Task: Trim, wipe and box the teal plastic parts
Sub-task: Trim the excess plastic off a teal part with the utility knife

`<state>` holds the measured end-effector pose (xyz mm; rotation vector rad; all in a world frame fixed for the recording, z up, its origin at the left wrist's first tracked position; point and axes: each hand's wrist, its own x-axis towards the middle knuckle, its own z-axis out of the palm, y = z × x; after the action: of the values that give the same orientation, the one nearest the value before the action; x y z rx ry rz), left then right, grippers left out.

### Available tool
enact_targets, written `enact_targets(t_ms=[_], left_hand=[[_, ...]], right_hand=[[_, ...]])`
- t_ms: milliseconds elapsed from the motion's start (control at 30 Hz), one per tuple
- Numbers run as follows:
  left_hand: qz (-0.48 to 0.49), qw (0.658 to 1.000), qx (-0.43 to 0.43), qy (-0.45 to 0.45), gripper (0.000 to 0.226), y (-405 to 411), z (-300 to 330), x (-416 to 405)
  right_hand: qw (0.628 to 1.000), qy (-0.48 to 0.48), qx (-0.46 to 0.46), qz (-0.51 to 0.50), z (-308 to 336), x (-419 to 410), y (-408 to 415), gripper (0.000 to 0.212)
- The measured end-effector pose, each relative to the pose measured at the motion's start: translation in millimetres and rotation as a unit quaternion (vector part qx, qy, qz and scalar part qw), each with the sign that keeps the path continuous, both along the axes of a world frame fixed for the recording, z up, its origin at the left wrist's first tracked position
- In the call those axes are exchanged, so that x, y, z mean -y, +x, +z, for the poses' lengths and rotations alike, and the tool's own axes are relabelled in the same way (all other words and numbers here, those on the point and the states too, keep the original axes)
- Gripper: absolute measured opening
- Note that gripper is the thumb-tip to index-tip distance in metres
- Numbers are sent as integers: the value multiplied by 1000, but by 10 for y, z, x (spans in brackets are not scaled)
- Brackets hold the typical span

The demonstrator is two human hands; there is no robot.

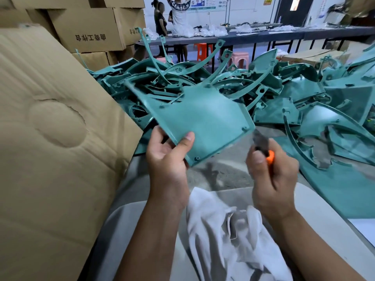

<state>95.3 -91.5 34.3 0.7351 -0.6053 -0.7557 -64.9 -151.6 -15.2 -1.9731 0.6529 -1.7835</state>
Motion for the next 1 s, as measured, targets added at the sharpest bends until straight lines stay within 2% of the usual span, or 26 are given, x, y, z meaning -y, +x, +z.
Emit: enact_targets(t_ms=[100, 167, 233, 367, 433, 467, 533, 633, 700, 767, 900, 1000], left_hand=[[8, 991, 126, -33, 29, -13, -40, -18], [6, 982, 176, -66, 31, 17, -32, -24], [0, 986, 156, -67, 35, 66, -40, -17], [49, 997, 59, -16, 34, 159, -89, 23], [94, 994, 51, -14, 28, 196, -82, 33], [117, 990, 73, -16, 26, 212, -76, 25], [167, 971, 172, -15, 23, 221, -76, 5], [226, 892, 391, -20, 19, 167, -118, -20], [229, 846, 481, -16, 17, 85, -175, -12], [206, 842, 498, 1, 16, 28, -249, 32], [123, 872, 468, 72, 9, 27, -355, 97], [121, 853, 499, 97, 3, 77, -406, 109]], right_hand=[[993, 62, 89, -51, 16, 97, -65, 41], [980, 123, 148, -48, 51, 139, -103, 40], [966, 180, 183, -32, 82, 179, -131, 40], [958, 233, 167, 0, 85, 240, -162, 40], [963, 225, 148, 3, 95, 228, -159, 35], [968, 213, 133, -1, 104, 212, -153, 29], [981, 178, 79, -20, 125, 162, -133, 18], [993, 113, -32, -10, 142, 84, -87, 19], [991, 69, -111, 12, 129, 47, -49, 29], [983, 51, -175, 26, 116, 22, -3, 32], [972, 50, -226, 37, 70, 2, 57, 38], [969, 59, -238, 35, 60, 1, 60, 41]])
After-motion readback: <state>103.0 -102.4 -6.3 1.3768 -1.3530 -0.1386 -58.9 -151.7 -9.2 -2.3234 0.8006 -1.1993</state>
